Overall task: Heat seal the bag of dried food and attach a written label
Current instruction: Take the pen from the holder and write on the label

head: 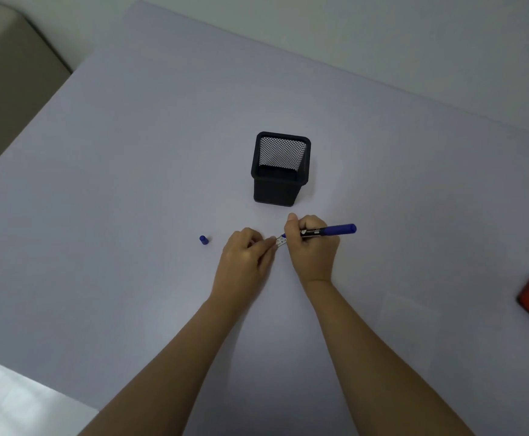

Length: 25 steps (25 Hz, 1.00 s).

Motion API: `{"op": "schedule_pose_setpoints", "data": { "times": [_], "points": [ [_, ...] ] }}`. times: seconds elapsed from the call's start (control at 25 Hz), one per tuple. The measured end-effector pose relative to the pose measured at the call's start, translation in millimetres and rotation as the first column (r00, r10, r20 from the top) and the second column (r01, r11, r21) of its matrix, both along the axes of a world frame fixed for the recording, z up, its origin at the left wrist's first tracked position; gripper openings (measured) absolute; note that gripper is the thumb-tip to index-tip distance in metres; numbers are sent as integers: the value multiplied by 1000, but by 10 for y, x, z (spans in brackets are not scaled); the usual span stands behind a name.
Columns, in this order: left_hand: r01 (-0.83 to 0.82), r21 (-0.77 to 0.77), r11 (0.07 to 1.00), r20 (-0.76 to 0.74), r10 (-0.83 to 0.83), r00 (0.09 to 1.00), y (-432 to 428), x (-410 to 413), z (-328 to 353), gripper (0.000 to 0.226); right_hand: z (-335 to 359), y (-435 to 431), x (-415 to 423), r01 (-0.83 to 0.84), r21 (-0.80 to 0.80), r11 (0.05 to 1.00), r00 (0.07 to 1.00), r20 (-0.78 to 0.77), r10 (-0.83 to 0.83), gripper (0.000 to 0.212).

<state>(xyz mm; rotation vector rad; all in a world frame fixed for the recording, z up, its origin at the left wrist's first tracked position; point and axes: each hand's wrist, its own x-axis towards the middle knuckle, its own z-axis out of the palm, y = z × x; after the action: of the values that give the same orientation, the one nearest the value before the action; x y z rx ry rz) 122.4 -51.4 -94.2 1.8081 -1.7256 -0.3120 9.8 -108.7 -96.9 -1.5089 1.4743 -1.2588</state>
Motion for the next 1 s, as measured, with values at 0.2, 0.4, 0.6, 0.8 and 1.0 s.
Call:
{"op": "schedule_pose_setpoints", "data": {
  "times": [0.2, 0.4, 0.6, 0.8, 1.0],
  "points": [
    [27, -33, 999, 1, -27, 1000, -9, -21, -16, 16, -5, 5, -4, -20, 31, 999, 1000, 20, 19, 41],
    [29, -7, 1000, -58, -30, 998, -16, 1, 10, 20, 7, 13, 2, -2, 26, 1000, 1000, -4, 2, 39],
    [15, 7, 1000, -62, -14, 998, -26, -7, -2, 16, 10, 4, -1, -1, 13, 1000, 999, -47, 2, 33],
    [3, 11, 1000, -79, -3, 997, -24, -12, 1, 21, -14, 9, 8, -13, 9, 1000, 999, -52, 13, 39],
    [2, 4, 1000, -71, -1, 997, -27, -14, 1, 22, -16, -1, 3, -33, 24, 999, 998, -55, 34, 36]
  ]
}}
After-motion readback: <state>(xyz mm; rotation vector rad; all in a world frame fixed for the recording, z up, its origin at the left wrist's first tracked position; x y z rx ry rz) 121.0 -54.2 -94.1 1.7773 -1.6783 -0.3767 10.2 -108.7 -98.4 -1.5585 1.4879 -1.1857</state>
